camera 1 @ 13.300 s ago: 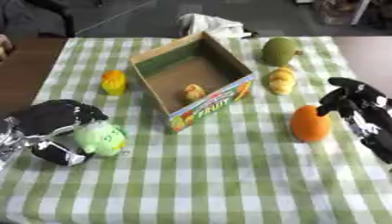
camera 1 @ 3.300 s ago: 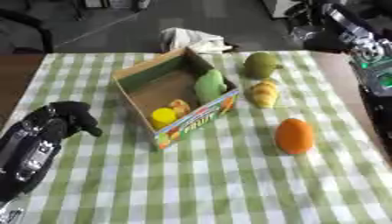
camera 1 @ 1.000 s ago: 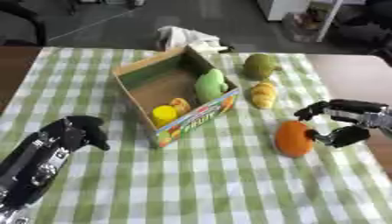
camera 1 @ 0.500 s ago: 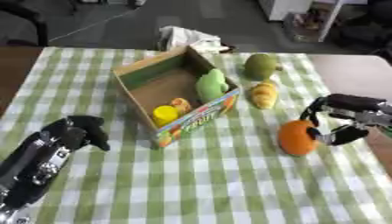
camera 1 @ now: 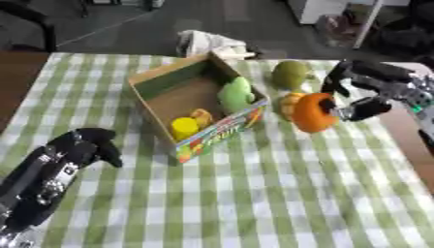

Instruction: Pick up objects on the table and place them in the box.

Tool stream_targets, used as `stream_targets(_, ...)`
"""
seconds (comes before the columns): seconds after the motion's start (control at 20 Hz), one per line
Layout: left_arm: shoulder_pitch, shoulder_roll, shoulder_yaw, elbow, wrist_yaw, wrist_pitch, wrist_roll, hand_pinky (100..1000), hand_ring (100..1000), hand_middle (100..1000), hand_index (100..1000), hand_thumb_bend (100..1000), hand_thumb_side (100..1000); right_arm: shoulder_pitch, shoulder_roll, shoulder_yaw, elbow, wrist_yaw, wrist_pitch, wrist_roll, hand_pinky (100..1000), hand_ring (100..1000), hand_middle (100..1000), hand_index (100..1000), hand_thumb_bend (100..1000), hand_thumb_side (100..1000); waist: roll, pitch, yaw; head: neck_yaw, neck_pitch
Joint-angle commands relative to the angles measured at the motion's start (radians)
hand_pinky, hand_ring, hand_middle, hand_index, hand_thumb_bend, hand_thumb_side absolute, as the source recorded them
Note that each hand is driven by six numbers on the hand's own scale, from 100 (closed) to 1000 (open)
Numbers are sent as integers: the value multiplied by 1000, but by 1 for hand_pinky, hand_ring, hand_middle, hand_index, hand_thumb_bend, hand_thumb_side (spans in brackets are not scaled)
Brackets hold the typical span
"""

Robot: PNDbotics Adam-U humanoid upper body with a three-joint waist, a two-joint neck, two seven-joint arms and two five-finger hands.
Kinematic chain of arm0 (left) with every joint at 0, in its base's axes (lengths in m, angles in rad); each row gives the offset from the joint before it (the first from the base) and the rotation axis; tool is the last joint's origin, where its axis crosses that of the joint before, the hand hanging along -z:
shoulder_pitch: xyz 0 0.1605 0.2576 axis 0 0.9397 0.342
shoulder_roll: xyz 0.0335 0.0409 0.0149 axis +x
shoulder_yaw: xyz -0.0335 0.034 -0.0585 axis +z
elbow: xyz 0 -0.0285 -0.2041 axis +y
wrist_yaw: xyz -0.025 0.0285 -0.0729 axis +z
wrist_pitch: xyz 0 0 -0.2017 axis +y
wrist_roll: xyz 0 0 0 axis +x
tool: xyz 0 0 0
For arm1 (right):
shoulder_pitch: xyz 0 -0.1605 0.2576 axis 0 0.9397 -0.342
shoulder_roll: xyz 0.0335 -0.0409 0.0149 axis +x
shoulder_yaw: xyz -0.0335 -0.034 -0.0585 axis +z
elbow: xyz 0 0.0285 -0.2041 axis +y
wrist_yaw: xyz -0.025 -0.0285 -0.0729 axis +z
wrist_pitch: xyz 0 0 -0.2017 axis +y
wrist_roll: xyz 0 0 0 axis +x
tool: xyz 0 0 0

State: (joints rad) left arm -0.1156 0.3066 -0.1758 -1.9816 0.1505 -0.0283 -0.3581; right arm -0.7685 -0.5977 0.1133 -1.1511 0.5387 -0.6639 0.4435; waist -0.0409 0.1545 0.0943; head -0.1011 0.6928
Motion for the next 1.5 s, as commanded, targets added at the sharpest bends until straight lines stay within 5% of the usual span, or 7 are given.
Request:
stream_targets(0.05, -6, -2, -2, -18, 11, 0, -6, 664, 570, 556, 778, 100, 720, -86, 40, -29, 42, -4, 17, -11, 738, 510, 224, 421, 100, 198, 6, -17, 2, -5, -10)
stream_targets(0.35, -14, -15, -11, -18, 16, 2, -17, 665, 571, 557, 778, 100, 720, -219, 202, -61, 163, 70, 33, -45, 737, 510, 237, 441, 100, 206, 22, -13, 16, -20, -9)
stream_targets(0.6, -23, -29, -21, -18, 24, 5, -30, 666, 568, 557, 778, 100, 721, -270, 313, -77, 229, 217, 36, -96, 745, 521, 258, 466, 100, 202, 37, -10, 39, -46, -6)
stream_targets(0.8, -27, -35, -25, -18, 29, 6, -37, 667, 567, 557, 778, 100, 721, -275, 373, -80, 261, 321, 38, -129, 751, 553, 355, 590, 100, 199, 42, -8, 53, -60, -6)
stream_targets(1.2, -28, -38, -24, -18, 28, 16, -36, 667, 567, 558, 779, 100, 724, -256, 381, -25, 244, 451, 42, -133, 791, 696, 635, 875, 100, 214, 38, -11, 50, -61, -8)
stream_targets(1.5, -22, -34, -18, -18, 20, 19, -29, 667, 567, 556, 778, 100, 726, -218, 309, -59, 198, 344, 63, -41, 832, 774, 819, 952, 100, 200, 33, -14, 34, -49, -7)
